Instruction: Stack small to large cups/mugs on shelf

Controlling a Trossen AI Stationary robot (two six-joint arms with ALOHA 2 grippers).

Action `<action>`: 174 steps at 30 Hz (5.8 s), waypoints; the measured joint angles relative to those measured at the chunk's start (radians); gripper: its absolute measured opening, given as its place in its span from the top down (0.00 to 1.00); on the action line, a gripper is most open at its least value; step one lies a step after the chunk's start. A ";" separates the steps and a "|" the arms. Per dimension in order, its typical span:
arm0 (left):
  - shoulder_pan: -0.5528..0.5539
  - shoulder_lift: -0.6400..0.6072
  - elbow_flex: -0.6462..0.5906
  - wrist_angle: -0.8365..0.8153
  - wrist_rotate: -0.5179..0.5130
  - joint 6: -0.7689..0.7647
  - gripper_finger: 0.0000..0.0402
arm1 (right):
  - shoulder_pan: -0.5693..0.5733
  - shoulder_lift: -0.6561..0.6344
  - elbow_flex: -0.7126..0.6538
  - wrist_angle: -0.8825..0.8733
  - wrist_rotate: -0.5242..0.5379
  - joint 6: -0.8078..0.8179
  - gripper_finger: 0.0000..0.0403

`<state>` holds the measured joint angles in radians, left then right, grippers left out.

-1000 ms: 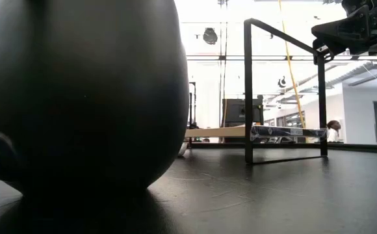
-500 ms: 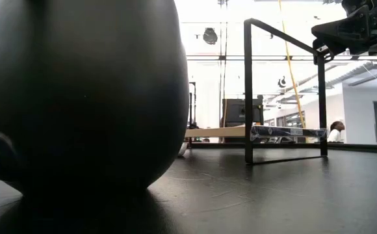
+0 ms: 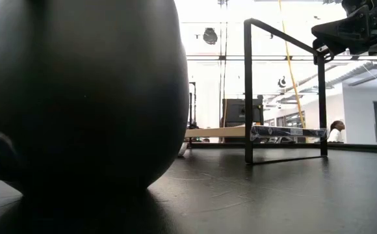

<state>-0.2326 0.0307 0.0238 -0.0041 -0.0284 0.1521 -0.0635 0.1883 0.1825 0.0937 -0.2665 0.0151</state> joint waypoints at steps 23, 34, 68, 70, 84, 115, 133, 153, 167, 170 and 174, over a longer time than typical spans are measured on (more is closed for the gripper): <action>0.000 0.000 0.000 0.000 0.000 0.000 0.95 | 0.000 0.000 0.000 0.000 0.000 0.000 1.00; 0.000 0.000 0.000 0.028 0.000 -0.052 0.95 | 0.000 0.000 0.000 0.000 0.000 0.000 1.00; 0.000 0.000 0.000 0.085 0.002 -0.172 0.95 | 0.000 0.000 0.000 0.000 0.000 0.000 1.00; 0.000 0.000 0.000 0.091 0.001 -0.190 0.95 | 0.000 0.000 0.000 0.000 0.000 0.000 1.00; 0.000 0.000 0.000 0.105 0.001 -0.214 0.95 | 0.000 0.000 0.000 0.000 0.000 0.000 1.00; 0.000 0.149 0.003 0.269 0.017 -0.268 1.00 | 0.000 0.000 0.000 0.005 0.003 -0.072 1.00; -0.104 0.637 0.267 0.409 0.031 -0.213 1.00 | 0.000 0.000 0.000 0.004 0.003 -0.062 1.00; -0.167 1.057 0.531 0.389 0.000 -0.292 1.00 | 0.000 0.000 0.000 0.003 0.003 -0.057 1.00; -0.178 1.372 0.939 -0.018 0.027 -0.331 1.00 | 0.000 0.000 0.000 0.000 0.003 -0.072 1.00; -0.182 1.436 1.050 -0.172 0.027 -0.341 1.00 | 0.000 0.000 0.000 -0.001 0.003 -0.071 1.00; -0.182 1.516 1.191 -0.364 0.028 -0.367 1.00 | 0.000 0.000 0.000 -0.001 0.003 -0.060 1.00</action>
<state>-0.4150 1.5468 1.2152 -0.3676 -0.0006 -0.2151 -0.0638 0.1883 0.1822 0.0929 -0.2634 -0.0445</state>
